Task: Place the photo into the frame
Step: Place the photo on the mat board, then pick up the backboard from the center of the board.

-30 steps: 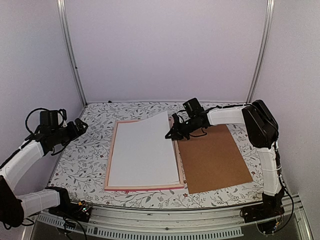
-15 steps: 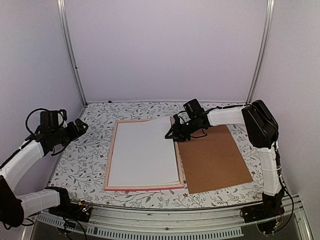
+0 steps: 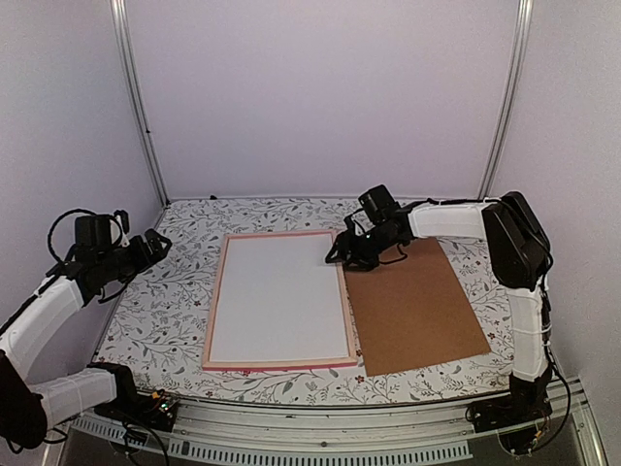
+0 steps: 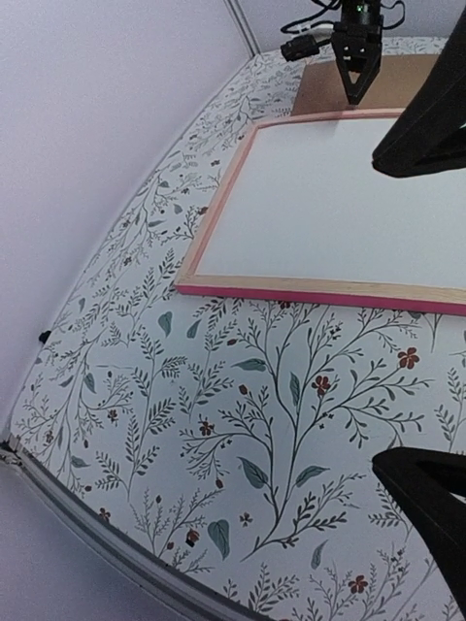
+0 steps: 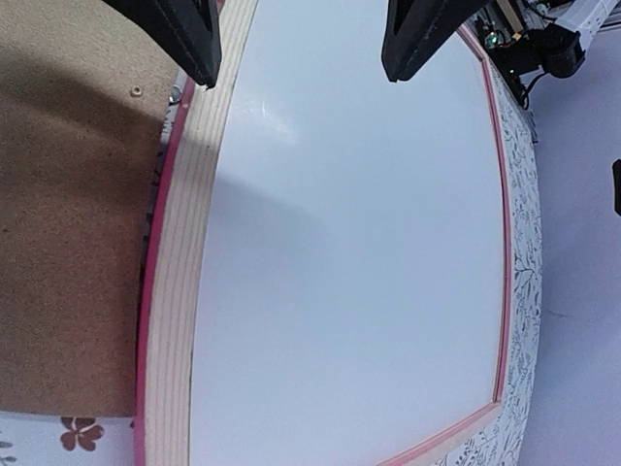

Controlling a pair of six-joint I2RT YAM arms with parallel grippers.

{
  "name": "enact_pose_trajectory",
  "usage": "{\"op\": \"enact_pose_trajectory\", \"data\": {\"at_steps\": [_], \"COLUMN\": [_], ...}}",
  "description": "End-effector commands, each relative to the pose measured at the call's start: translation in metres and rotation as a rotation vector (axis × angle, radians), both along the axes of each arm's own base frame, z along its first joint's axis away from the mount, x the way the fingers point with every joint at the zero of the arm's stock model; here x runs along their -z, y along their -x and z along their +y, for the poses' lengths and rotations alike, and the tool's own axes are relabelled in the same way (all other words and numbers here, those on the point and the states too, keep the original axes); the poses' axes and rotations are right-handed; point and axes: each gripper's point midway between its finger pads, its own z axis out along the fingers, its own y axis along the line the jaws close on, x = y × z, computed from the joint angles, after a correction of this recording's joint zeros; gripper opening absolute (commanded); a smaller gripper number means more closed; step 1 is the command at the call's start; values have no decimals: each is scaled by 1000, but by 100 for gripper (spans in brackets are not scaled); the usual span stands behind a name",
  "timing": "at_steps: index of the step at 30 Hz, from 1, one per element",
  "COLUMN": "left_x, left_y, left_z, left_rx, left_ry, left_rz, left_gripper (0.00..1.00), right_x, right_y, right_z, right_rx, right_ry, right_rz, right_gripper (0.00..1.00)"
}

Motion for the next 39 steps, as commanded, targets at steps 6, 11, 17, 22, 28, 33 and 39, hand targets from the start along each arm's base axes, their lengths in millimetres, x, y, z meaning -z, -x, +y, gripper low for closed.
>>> {"op": "enact_pose_trajectory", "data": {"at_steps": [6,11,17,22,28,33,39], "left_x": [-11,-16,-25,-25,-28,-29,-18], "left_y": [5,9,16,19,17,17,25], "left_z": [-23,-49,-94,-133,-190,-250,-329], "left_rx": [103,182,284,360,453,547,694], "left_ry": [7,10,-2,-9,-44,-111,-162], "left_rz": [-42,-54,-83,-70,-71,-66,-47], "left_gripper": [100,100,100,100,100,100,100], "right_x": [-38,-34,-29,-21,-11,-3,-3], "right_y": [-24,-23,-11,-2,7,11,19], "right_z": [-82,-155,-229,-283,-316,-322,-331], "right_rx": [138,235,339,425,489,502,526], "right_ry": [210,295,371,400,411,420,437], "right_rz": [-172,-173,-168,-158,-147,-133,-141], "right_gripper": [78,84,84,85,85,85,85]}}
